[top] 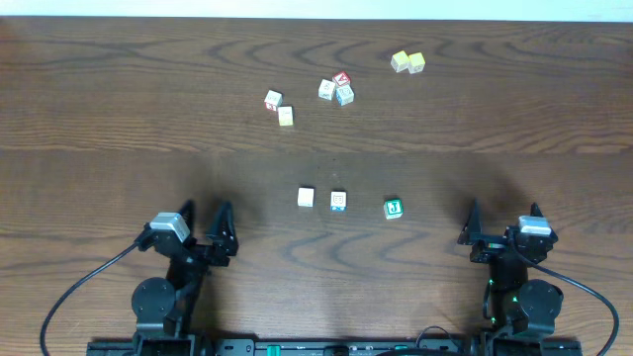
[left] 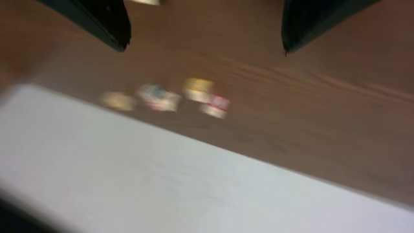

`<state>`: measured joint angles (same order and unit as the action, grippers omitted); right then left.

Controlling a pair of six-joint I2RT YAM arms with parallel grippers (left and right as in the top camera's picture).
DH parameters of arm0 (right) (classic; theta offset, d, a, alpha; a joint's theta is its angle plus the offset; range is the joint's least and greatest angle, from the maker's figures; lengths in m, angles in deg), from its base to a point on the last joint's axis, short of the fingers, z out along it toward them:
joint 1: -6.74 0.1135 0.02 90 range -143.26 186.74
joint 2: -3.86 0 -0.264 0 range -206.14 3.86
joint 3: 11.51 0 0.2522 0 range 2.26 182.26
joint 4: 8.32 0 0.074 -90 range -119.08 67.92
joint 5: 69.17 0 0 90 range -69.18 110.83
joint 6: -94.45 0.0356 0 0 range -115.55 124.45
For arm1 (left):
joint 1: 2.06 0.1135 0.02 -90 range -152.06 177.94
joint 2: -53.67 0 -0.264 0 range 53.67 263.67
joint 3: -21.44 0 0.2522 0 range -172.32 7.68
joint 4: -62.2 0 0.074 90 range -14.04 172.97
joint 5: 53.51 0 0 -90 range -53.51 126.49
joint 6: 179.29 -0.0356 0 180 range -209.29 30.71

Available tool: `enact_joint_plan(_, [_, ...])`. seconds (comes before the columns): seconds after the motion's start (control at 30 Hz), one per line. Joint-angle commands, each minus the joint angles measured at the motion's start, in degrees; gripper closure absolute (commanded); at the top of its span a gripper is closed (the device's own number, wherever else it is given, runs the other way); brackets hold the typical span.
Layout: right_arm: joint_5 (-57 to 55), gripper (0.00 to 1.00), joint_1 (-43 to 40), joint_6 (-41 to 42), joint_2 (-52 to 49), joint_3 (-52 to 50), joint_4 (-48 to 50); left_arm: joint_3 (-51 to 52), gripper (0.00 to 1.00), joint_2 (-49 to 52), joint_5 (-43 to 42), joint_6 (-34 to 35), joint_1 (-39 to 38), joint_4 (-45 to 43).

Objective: Lift 3 blocks

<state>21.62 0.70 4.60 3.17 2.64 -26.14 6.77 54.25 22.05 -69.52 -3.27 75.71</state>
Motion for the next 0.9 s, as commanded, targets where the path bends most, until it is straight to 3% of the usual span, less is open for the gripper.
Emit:
enact_joint_plan(0.0, [-0.35, 0.01, -0.35, -0.46, 0.35, -0.07, -0.26, 0.63, 0.25, -0.35, -11.96, 22.47, 0.28, -0.87])
enact_joint_plan(0.13, [-0.35, 0.01, -0.35, -0.44, 0.37, -0.07, -0.26, 0.63, 0.25, -0.35, -12.7, 23.69, 0.28, -9.42])
enact_joint_plan(0.23, [-0.35, 0.01, -0.35, -0.46, 0.35, -0.07, -0.26, 0.33, 0.25, -0.35, -16.52, 18.34, 0.28, -16.15])
enact_joint_plan(0.43, [-0.35, 0.01, -0.35, -0.46, 0.37, -0.07, -0.26, -5.66, 0.25, 1.4, -15.82, 9.4, 0.28, -14.43])
enact_joint_plan(0.67, [-0.35, 0.01, -0.35, -0.46, 0.35, -0.07, -0.26, -28.11, 0.25, 18.47, -9.42, -3.06, 0.28, 11.89])
enact_joint_plan(0.87, [-0.35, 0.01, -0.35, -0.44, 0.37, -0.07, -0.26, -49.77, 0.25, 41.97, -7.41, -7.1, 0.28, 37.59])
